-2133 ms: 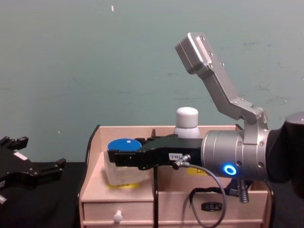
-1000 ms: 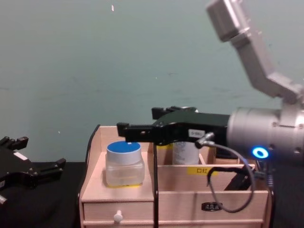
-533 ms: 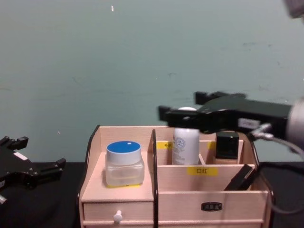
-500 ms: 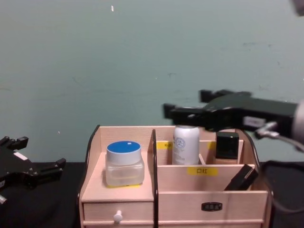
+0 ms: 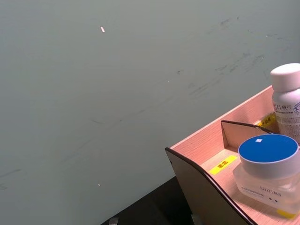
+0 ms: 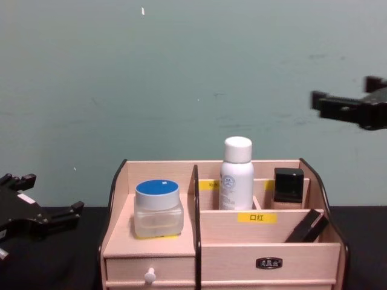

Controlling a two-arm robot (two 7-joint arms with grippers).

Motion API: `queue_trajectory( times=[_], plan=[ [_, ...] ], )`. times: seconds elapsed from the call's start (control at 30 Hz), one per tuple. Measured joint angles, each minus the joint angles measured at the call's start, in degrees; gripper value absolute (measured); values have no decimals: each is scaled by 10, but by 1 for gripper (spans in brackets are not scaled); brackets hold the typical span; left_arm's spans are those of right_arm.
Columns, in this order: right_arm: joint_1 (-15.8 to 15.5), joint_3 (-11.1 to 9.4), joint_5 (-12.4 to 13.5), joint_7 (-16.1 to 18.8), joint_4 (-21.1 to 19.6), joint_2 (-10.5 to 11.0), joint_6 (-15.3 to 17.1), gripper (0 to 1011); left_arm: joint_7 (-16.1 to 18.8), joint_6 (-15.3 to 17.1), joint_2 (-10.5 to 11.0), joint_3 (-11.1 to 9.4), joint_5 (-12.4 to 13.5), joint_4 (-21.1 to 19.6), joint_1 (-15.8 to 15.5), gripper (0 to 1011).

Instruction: Pick up the facial cleanser and watermelon frost from the table and place them into the tiered storage box.

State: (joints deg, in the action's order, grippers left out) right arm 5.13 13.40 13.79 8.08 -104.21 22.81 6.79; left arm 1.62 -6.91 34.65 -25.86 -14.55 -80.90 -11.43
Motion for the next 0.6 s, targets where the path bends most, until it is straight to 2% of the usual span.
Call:
queue_trajectory(
  times=[0.17,0.33,0.6],
  plan=[
    [-1,-18,-20,-37,21,-16,6,1002,0,0,0,0,0,0,0,1001],
    [13,-34,-41,-72,67,-39,11,1002,0,0,0,0,0,0,0,1001],
    [37,-43,-56,-82,120,-57,15,1002,0,0,0,0,0,0,0,1001]
  ],
)
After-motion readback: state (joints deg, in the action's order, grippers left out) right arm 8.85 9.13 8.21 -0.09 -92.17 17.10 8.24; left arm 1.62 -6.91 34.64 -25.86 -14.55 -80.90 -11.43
